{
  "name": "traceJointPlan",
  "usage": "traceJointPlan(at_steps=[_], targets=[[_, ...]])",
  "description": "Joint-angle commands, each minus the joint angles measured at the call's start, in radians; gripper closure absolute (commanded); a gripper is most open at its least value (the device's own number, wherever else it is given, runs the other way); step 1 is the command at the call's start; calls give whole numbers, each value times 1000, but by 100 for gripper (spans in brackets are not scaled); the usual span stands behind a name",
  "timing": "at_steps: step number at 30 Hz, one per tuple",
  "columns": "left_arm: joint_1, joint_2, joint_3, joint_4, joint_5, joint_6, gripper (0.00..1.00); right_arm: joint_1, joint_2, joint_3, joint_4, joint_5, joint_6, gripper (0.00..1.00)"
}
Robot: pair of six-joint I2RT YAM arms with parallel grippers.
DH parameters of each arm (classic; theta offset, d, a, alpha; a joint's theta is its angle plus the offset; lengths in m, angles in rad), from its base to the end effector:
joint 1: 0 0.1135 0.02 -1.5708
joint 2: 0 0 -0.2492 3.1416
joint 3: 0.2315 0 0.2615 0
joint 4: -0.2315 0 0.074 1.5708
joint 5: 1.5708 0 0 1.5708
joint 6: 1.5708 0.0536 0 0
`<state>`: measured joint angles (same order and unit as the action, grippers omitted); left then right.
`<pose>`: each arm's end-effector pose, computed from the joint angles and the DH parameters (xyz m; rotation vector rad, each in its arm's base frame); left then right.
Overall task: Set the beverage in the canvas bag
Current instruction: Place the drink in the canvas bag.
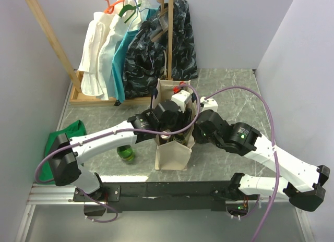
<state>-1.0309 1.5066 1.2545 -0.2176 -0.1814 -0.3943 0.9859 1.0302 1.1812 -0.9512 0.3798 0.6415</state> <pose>0.2028 -0.3197 0.2994 0.5468 2.0347 -0.6995 0.1384 0.1729 0.3360 -0.2196 2.3198 0.3781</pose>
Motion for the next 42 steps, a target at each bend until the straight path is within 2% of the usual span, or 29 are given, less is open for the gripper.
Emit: traceJointPlan(at_steps=[1,8,12,22,29,39,42], targets=[[-6,-43,10,34,-18,8,37,5,-21,9,12,14,-9,77],[-6,-78,6,23,-20,15,34,5,-10,21,8,16,-11,73],[-8,-117,-10,27,-18,26,32,7,-7,21,11,18,-8,67],[-6,-172,-3,1,-85,61,29,5,5,44,15,19,-13,60],[-6,-230,-13,14,-135,113,17,5,14,64,20,25,-16,56],[-6,-286,-12,9,-222,147,8,5,8,103,17,79,-20,50],[-6,-305,-20,15,-237,163,1,5,5,110,20,102,-23,48]])
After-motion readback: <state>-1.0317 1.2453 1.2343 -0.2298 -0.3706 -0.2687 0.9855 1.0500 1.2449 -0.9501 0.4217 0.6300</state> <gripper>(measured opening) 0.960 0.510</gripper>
